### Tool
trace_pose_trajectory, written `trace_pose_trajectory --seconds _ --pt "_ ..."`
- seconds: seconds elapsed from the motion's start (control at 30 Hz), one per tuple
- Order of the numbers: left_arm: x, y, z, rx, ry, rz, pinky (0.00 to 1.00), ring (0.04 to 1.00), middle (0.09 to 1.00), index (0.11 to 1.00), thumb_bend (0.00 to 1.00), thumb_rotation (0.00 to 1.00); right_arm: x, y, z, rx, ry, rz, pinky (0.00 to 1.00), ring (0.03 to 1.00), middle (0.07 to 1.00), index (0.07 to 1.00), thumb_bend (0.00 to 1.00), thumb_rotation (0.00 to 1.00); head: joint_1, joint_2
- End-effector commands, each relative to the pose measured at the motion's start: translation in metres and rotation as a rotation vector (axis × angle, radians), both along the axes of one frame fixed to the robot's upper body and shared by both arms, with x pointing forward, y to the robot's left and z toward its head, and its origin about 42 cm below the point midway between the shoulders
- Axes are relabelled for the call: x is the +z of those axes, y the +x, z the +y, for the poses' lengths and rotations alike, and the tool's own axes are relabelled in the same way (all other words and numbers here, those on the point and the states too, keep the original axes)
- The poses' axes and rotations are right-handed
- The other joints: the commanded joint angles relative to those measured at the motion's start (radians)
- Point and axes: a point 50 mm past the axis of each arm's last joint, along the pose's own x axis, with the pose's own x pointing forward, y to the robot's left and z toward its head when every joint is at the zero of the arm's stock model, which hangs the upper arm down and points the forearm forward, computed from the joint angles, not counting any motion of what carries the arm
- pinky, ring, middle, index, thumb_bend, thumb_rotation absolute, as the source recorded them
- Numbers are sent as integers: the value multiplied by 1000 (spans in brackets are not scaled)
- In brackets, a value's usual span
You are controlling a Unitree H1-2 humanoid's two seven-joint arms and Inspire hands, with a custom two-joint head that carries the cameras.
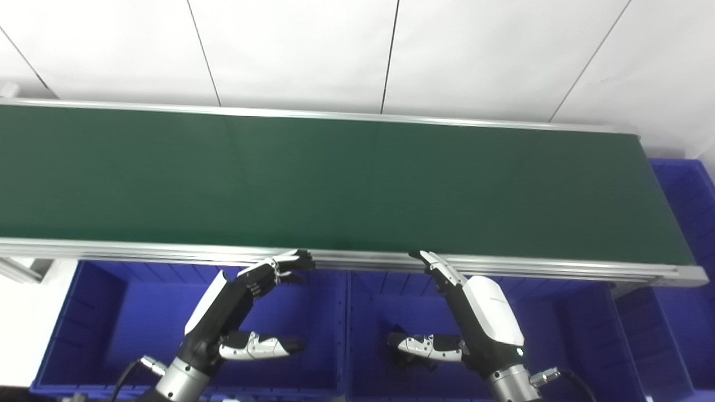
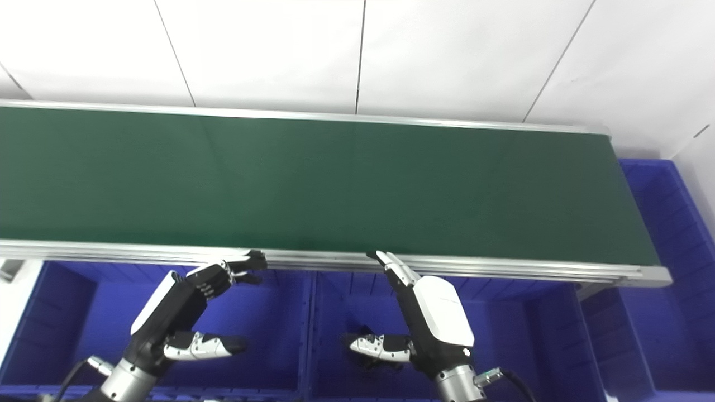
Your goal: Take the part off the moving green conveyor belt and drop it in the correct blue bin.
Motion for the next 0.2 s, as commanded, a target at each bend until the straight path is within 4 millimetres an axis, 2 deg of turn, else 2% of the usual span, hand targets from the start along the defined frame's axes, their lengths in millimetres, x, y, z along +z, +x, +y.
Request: trace_pose_trajectory --seconds 0.0,0.17 --pt "9 0 2 12 -16 -37 714 800 846 751 630 390 12 -8 10 16 78 -37 687 818 882 880 609 320 0 -1" --pt "7 -2 2 27 -10 -5 763 842 880 794 652 372 7 -20 18 -30 204 39 669 798 870 890 621 300 2 -7"
